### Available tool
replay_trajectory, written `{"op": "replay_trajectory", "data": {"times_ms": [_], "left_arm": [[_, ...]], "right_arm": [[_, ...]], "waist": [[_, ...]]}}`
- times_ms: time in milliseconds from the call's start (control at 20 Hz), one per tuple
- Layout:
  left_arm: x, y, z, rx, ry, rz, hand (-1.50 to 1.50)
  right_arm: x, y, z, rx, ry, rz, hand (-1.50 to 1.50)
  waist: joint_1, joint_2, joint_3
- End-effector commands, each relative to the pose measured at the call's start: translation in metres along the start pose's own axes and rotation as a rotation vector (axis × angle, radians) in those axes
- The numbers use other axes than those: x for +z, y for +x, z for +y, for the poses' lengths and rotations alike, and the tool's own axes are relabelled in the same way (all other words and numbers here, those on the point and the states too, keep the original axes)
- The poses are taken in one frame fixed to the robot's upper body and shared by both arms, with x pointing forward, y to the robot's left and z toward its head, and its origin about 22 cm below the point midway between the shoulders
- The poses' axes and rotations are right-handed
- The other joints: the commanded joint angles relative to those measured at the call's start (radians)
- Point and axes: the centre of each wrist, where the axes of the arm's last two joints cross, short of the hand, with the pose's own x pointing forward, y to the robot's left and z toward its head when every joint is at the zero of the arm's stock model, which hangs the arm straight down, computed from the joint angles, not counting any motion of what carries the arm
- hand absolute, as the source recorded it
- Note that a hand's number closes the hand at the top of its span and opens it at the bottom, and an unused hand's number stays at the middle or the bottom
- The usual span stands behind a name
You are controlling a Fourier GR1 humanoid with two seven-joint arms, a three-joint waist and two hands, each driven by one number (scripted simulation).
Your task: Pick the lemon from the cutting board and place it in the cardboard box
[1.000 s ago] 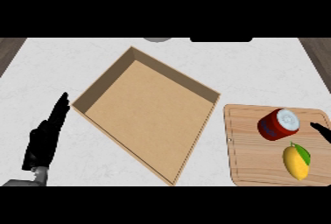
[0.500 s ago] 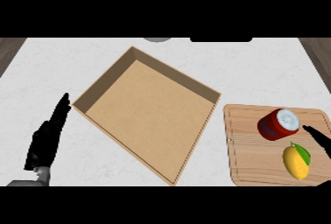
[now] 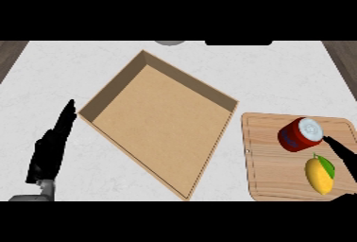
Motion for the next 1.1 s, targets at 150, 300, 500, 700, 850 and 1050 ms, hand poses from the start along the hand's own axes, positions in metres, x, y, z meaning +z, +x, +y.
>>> {"op": "replay_trajectory", "data": {"times_ms": [150,300,500,700,850,1050], "left_arm": [[0.007,-0.015,-0.018,-0.011,-0.005,-0.008,0.00],[0.013,-0.015,-0.006,-0.003,-0.013,-0.014,0.00],[0.009,-0.004,0.013,0.000,-0.018,-0.010,0.00],[0.008,-0.001,-0.001,0.005,-0.006,0.009,0.00],[0.016,0.007,-0.009,0.006,-0.002,-0.004,0.00],[0.016,0.004,0.011,0.002,-0.003,0.005,0.00]], "right_arm": [[-0.011,0.004,0.014,0.010,0.001,0.007,-1.50],[-0.013,0.005,0.022,0.039,0.033,0.003,-1.50],[-0.018,-0.017,0.035,0.005,0.061,0.004,-1.50],[-0.023,-0.006,0.019,0.055,-0.006,-0.028,1.50],[-0.024,0.005,0.032,0.117,-0.157,-0.016,1.50],[-0.013,-0.015,0.020,0.139,-0.214,-0.037,1.50]], "waist": [[0.000,0.001,0.000],[0.001,0.000,0.000],[0.001,0.000,0.000],[0.001,0.000,0.000],[0.006,-0.001,0.001],[0.001,-0.001,0.000]]}}
